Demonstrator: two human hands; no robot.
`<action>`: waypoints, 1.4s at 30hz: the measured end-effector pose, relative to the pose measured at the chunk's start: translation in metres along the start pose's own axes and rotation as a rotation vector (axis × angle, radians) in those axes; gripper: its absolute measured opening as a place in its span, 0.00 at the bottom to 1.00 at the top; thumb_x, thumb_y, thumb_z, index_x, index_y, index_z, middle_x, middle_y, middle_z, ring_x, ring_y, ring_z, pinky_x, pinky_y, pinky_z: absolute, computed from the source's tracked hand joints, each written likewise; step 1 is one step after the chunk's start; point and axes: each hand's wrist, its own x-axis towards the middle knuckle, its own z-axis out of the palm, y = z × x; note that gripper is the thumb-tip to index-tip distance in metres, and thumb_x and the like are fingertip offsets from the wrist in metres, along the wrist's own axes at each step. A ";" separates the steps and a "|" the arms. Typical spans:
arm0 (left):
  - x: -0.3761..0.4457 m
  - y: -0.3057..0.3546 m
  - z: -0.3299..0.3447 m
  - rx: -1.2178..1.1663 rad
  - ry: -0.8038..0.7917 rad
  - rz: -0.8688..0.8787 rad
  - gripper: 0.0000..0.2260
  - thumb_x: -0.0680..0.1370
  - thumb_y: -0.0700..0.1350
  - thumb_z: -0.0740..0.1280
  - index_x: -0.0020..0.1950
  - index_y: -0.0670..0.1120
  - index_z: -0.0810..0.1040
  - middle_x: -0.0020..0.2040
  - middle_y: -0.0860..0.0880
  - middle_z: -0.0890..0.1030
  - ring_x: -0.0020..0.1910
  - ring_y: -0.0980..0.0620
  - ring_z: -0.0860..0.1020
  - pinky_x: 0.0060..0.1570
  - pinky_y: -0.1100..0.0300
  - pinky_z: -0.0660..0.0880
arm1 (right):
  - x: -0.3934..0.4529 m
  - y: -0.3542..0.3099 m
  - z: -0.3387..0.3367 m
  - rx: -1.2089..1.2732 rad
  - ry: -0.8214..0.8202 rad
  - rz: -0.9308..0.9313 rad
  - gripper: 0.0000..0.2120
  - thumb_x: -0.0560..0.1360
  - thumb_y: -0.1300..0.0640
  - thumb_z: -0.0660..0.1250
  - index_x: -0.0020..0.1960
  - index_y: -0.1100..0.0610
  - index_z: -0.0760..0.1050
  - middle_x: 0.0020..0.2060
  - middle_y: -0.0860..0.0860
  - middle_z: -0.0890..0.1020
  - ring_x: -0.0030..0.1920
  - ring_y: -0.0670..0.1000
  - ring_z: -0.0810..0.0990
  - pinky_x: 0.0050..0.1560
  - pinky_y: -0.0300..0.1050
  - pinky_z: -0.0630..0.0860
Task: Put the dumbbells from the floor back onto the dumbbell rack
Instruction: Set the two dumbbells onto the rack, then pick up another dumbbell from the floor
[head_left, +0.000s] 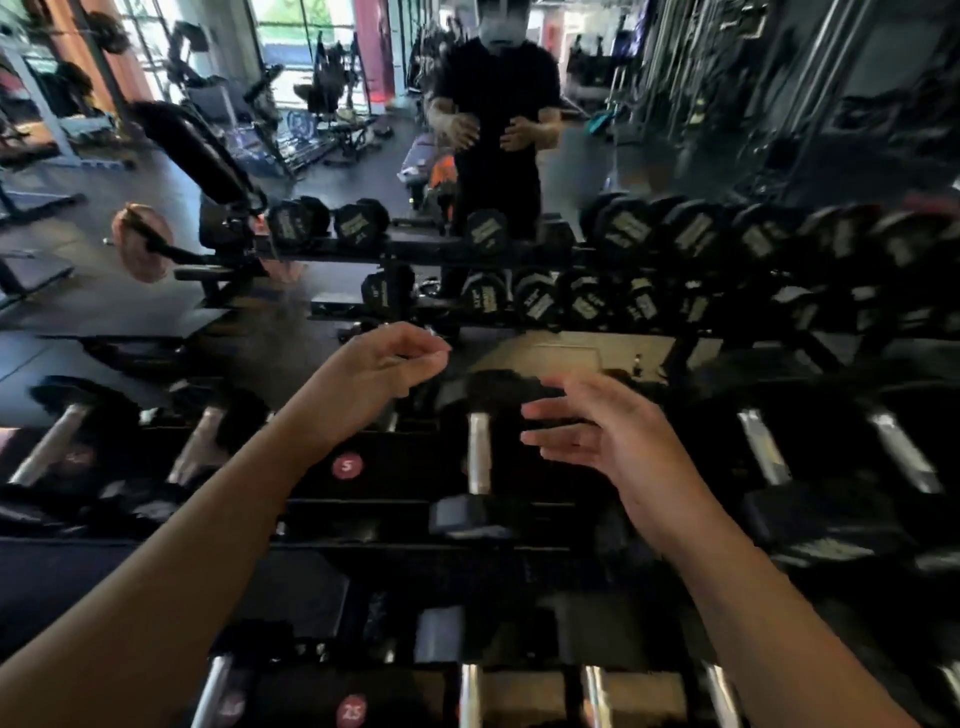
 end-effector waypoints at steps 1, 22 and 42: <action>-0.012 0.020 0.042 -0.013 -0.007 0.006 0.14 0.73 0.56 0.69 0.55 0.51 0.83 0.52 0.53 0.85 0.53 0.53 0.82 0.60 0.46 0.76 | -0.022 0.000 -0.039 -0.003 0.014 -0.014 0.12 0.83 0.54 0.61 0.59 0.55 0.81 0.50 0.59 0.88 0.48 0.62 0.88 0.53 0.54 0.82; -0.319 0.175 0.796 -0.068 -0.849 -0.125 0.07 0.76 0.46 0.72 0.51 0.57 0.82 0.57 0.50 0.83 0.52 0.57 0.78 0.57 0.47 0.76 | -0.605 0.180 -0.596 0.097 0.605 0.266 0.13 0.81 0.52 0.64 0.62 0.55 0.81 0.61 0.60 0.83 0.55 0.65 0.85 0.60 0.62 0.79; -0.528 -0.151 1.444 0.244 -1.215 -0.261 0.27 0.77 0.53 0.72 0.75 0.60 0.70 0.73 0.52 0.70 0.73 0.54 0.68 0.62 0.55 0.65 | -0.906 0.792 -0.890 0.405 1.074 0.703 0.15 0.82 0.50 0.63 0.67 0.48 0.78 0.57 0.43 0.81 0.60 0.47 0.77 0.50 0.40 0.72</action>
